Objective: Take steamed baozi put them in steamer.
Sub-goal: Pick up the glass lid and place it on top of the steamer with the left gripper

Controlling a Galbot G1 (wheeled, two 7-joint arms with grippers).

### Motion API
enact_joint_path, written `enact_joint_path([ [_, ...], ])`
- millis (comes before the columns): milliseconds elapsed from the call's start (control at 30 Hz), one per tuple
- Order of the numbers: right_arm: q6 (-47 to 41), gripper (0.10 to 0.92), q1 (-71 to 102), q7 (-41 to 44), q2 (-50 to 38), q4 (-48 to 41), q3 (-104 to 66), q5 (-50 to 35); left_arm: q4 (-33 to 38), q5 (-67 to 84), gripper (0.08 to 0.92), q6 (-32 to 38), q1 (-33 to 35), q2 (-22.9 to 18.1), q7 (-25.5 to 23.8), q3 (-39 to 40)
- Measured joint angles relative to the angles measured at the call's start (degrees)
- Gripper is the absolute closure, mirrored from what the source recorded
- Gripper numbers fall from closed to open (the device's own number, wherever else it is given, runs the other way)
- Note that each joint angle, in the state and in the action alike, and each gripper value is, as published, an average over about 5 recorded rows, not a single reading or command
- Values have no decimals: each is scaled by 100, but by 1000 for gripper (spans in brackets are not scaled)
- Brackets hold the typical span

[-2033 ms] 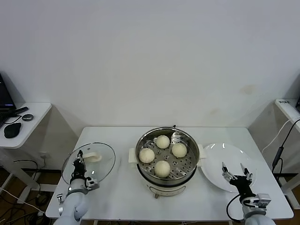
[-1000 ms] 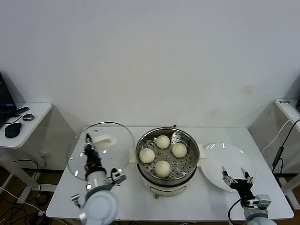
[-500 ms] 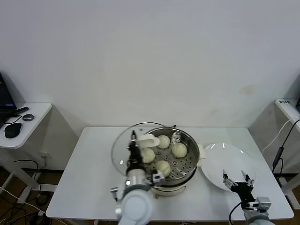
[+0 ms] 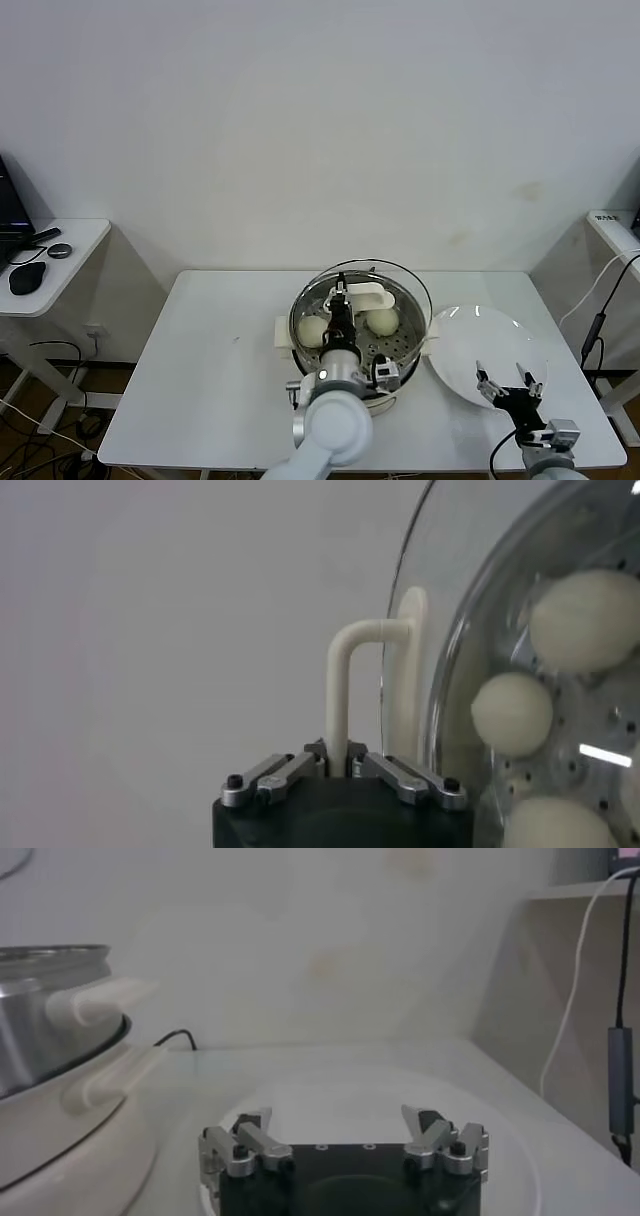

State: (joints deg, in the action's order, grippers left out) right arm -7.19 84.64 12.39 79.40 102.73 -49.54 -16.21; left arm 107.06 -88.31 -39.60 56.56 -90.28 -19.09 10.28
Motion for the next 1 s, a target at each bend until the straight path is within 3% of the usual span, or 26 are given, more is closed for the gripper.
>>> enact_joint_path([
  [400,74,203,-7,5,29,-16,41,4,-518,-154,828,-2,-121,-57,144,59],
  [1000,155,203,-9,14,61,-44,90,-6,-722,-550,828,-1,-17,-41,201,102],
])
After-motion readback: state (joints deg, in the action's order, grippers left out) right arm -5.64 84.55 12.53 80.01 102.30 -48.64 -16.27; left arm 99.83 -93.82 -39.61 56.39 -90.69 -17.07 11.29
